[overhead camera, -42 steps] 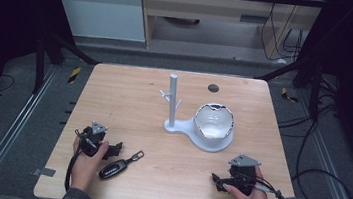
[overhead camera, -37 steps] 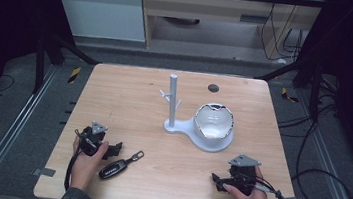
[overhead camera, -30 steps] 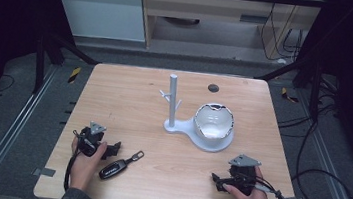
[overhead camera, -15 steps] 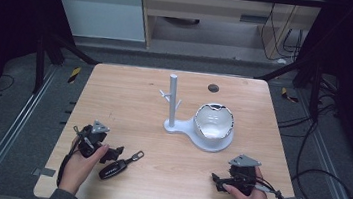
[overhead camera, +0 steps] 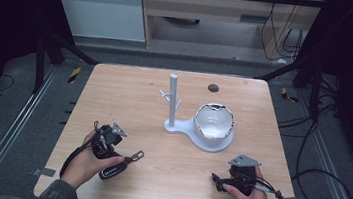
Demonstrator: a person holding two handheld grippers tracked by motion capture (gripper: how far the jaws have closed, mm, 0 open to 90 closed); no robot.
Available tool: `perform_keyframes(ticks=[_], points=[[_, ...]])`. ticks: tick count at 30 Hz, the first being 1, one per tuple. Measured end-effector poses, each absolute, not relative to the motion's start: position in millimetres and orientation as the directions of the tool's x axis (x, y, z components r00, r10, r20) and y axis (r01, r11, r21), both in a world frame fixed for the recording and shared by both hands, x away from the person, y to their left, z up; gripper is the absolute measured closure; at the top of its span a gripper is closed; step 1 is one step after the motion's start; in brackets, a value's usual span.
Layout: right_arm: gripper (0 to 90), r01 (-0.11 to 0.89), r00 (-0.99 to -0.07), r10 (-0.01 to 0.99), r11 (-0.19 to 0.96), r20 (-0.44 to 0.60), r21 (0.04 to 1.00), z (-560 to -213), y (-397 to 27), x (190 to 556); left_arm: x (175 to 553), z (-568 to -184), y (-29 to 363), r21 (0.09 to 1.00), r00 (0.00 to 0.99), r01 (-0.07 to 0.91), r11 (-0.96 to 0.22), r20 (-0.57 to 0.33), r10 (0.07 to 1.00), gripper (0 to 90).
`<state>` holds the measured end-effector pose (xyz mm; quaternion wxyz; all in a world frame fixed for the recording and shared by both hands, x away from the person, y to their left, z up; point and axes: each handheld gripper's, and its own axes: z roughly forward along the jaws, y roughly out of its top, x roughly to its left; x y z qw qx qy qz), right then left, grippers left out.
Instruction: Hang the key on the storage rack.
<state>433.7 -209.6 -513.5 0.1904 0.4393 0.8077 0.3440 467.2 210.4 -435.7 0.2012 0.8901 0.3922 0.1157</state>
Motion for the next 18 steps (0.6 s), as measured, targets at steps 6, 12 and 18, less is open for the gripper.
perform_keyframes(ticks=[6, 12, 18], points=[[0.5, 0.577, -0.544, 0.839, 0.38, -0.006, 0.723, -514, -210, 434, 478, -432, 205, 0.395, 0.686, 0.665, -0.633, 0.009, 0.727, 14.4], [0.5, 0.578, -0.544, 0.839, 0.379, -0.005, 0.723, -513, -210, 434, 486, -428, 190, 0.328, 0.731, 0.642, -0.693, 0.008, 0.682, 28.3], [0.5, 0.576, -0.546, 0.837, 0.381, -0.006, 0.723, -513, -210, 434, 492, -437, 180, 0.281, 0.75, 0.641, -0.714, -0.031, 0.661, 35.6]])
